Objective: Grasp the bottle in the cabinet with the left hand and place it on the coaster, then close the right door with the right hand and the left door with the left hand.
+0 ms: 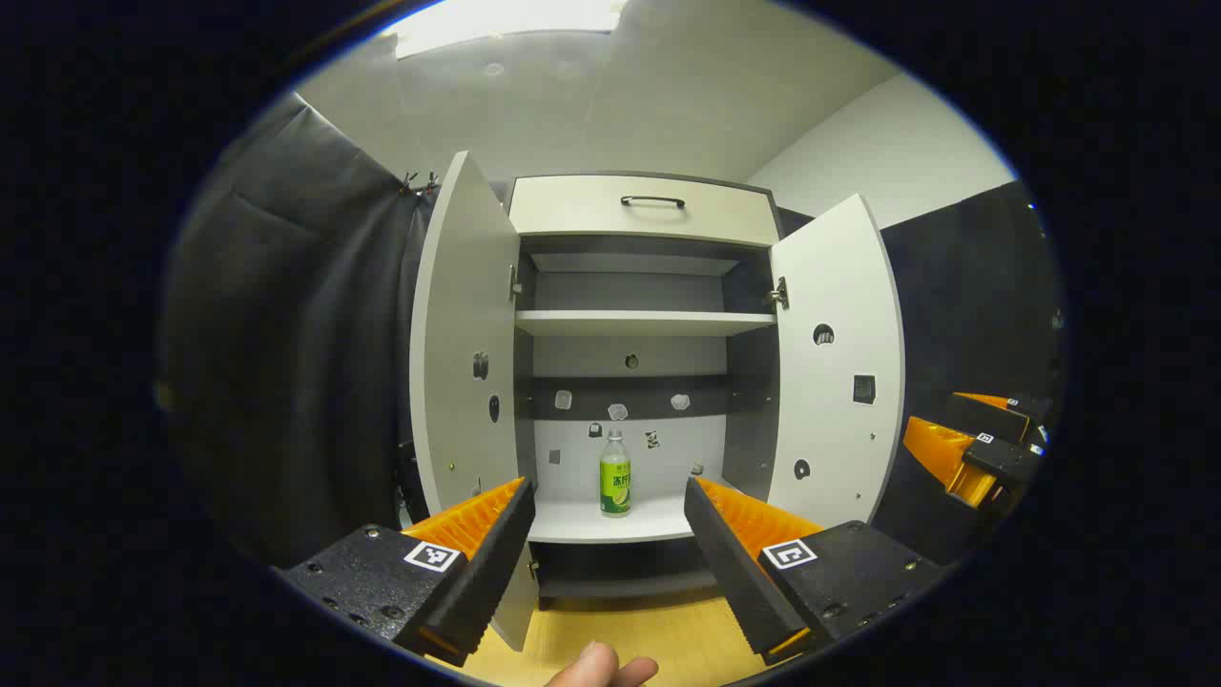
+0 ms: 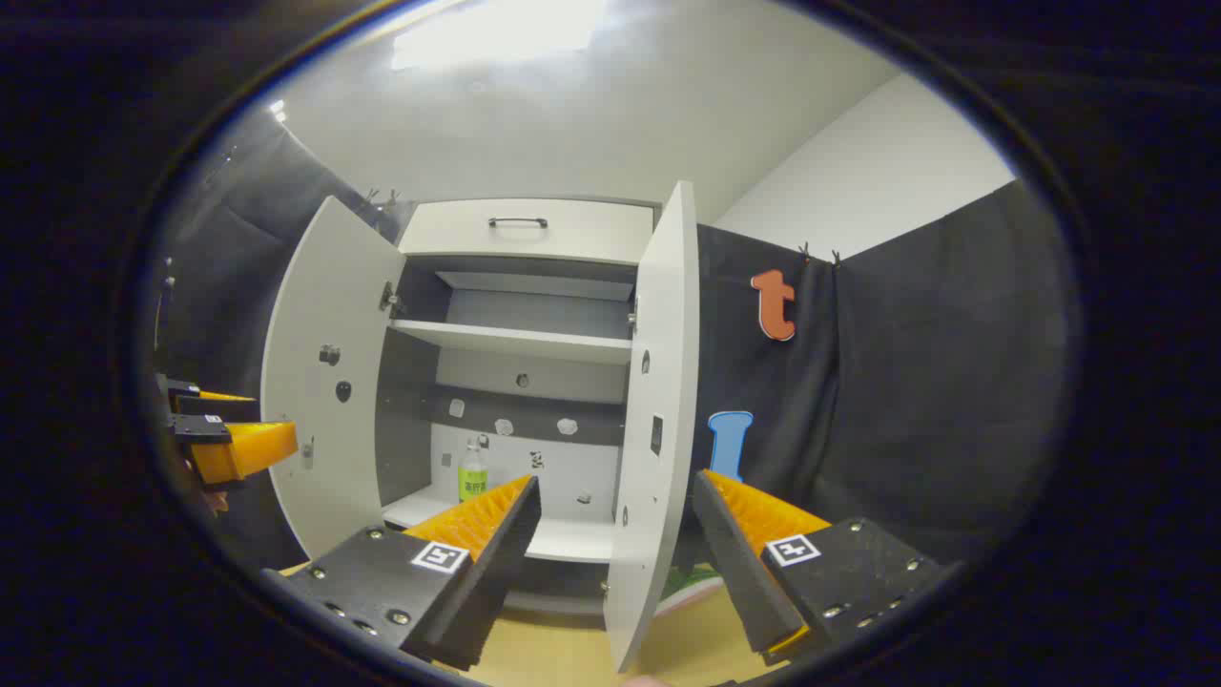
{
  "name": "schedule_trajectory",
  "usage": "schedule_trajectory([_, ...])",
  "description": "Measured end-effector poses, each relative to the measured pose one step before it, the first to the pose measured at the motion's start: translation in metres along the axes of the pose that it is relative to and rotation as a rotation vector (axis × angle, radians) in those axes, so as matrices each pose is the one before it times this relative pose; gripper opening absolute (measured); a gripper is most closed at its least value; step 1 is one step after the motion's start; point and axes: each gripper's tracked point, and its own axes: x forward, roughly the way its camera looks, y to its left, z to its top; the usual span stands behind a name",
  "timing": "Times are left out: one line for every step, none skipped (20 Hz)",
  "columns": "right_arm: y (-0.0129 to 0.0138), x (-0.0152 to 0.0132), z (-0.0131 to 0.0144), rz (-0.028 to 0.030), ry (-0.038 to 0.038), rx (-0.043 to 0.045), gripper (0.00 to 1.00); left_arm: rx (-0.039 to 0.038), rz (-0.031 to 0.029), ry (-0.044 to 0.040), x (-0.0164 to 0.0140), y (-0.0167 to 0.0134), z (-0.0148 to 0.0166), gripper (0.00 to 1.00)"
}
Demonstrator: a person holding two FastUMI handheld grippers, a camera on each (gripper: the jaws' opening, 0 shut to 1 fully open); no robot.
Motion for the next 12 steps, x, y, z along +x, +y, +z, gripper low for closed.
schedule_trajectory([0.00224, 0.00076, 0.00014, 0.01419, -0.00186, 0.01117, 0.98, 0.00639, 0.00711, 0.00504, 0.00095, -0.00214, -0.00042, 0.99])
schedule_trajectory([0.00478, 0.00097, 0.00021, 0.01782, -0.00366, 0.00816, 0.98, 0.00095, -0.00032, 0.00522, 0.00196, -0.00242, -0.00108, 0.99])
schedule_trajectory([0.00525, 0.00184, 0.00127, 0.01625, -0.00664, 0.00412, 0.97, -0.00209, -0.00343, 0.00593, 0.0043, -0.00264, -0.00166, 0.99])
schedule_trajectory([0.00485, 0.00284, 0.00052, 0.01142, -0.00683, 0.00366, 0.97, -0.00249, 0.00526, 0.00322, 0.0031, 0.00158, -0.00185, 0.99])
schedule_trajectory([0.0072, 0.00102, -0.00011, 0.0186, -0.00337, 0.00724, 0.97, -0.00394, 0.00585, 0.00363, 0.00407, 0.00317, -0.00181, 0.99])
schedule_trajectory([0.00694, 0.00128, -0.00082, 0.0168, -0.00225, 0.00904, 0.97, -0.00831, 0.00269, -0.00045, 0.00433, 0.00137, -0.00082, 0.99])
schedule_trajectory([0.00683, 0.00239, -0.0002, 0.01668, -0.00105, 0.00982, 0.93, -0.00726, -0.00038, 0.0027, 0.00506, 0.00106, -0.00315, 0.99])
schedule_trajectory([0.00528, 0.00322, -0.00118, 0.00847, 0.00361, 0.01162, 0.98, -0.00482, -0.00162, 0.00338, 0.00596, 0.00132, -0.00246, 0.99])
schedule_trajectory([0.00344, 0.00407, -0.00214, 0.00029, 0.00809, 0.01279, 0.97, 0.00076, 0.00135, 0.00697, 0.00649, 0.00286, -0.00365, 0.99])
schedule_trajectory([0.00097, 0.00626, -0.00349, -0.00707, 0.00661, 0.01099, 0.98, 0.004, -0.00002, 0.00041, 0.00719, 0.0025, -0.00189, 0.99])
schedule_trajectory([0.00052, 0.0063, -0.00179, -0.00748, 0.00315, 0.00842, 0.98, 0.00229, -0.00121, -0.00242, 0.00916, 0.00201, -0.00004, 0.99])
schedule_trajectory([-0.00034, 0.00619, -0.00093, -0.00996, -0.00095, 0.00504, 0.98, -0.002, -0.00505, -0.00389, 0.00963, 0.00105, -0.00006, 0.99])
